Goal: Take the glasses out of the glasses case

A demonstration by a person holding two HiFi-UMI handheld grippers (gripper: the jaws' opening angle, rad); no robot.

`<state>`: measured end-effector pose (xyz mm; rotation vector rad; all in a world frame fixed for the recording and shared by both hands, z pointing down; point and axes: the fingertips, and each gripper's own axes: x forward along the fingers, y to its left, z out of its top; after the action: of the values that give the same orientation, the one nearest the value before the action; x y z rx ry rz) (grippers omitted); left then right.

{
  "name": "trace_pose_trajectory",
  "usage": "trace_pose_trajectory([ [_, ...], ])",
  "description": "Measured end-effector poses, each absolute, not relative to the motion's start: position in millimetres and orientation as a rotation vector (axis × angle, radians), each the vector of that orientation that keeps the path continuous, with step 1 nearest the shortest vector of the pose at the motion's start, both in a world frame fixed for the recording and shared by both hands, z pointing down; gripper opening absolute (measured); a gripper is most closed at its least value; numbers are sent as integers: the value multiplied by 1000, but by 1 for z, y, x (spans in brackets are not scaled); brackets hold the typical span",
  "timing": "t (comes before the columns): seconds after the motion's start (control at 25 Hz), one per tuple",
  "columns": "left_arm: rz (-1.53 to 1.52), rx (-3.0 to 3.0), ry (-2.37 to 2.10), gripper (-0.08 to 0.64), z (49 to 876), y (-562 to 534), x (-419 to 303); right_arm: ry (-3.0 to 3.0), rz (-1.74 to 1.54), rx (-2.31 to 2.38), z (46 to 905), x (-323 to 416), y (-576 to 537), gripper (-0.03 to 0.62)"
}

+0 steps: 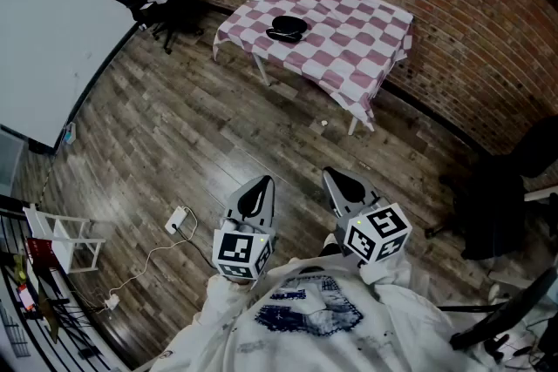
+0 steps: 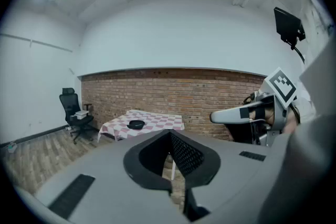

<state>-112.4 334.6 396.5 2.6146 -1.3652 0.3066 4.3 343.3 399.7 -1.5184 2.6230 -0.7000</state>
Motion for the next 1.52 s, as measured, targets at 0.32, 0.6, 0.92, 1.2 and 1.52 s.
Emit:
trace_pose_trajectory([
  [0.32,274,2651,-1375,9,382,403,-171,2580,-663,-1594,384,-48,411,14],
  [0.6,264,2703,-1347,9,372,447,-183,2573,-646,-1593,377,-77,456,14],
  [0.92,250,2707,-1394,9,361,447,-177,2563,-598,-1589,365,-66,455,14],
  [1.2,265,2675,-1437,9,361,417,-152,2571,-614,-1564,366,-34,422,14],
  [1.52,293,2621,-1500,9,363,380,-125,2596,-634,-1516,365,0,383,14],
])
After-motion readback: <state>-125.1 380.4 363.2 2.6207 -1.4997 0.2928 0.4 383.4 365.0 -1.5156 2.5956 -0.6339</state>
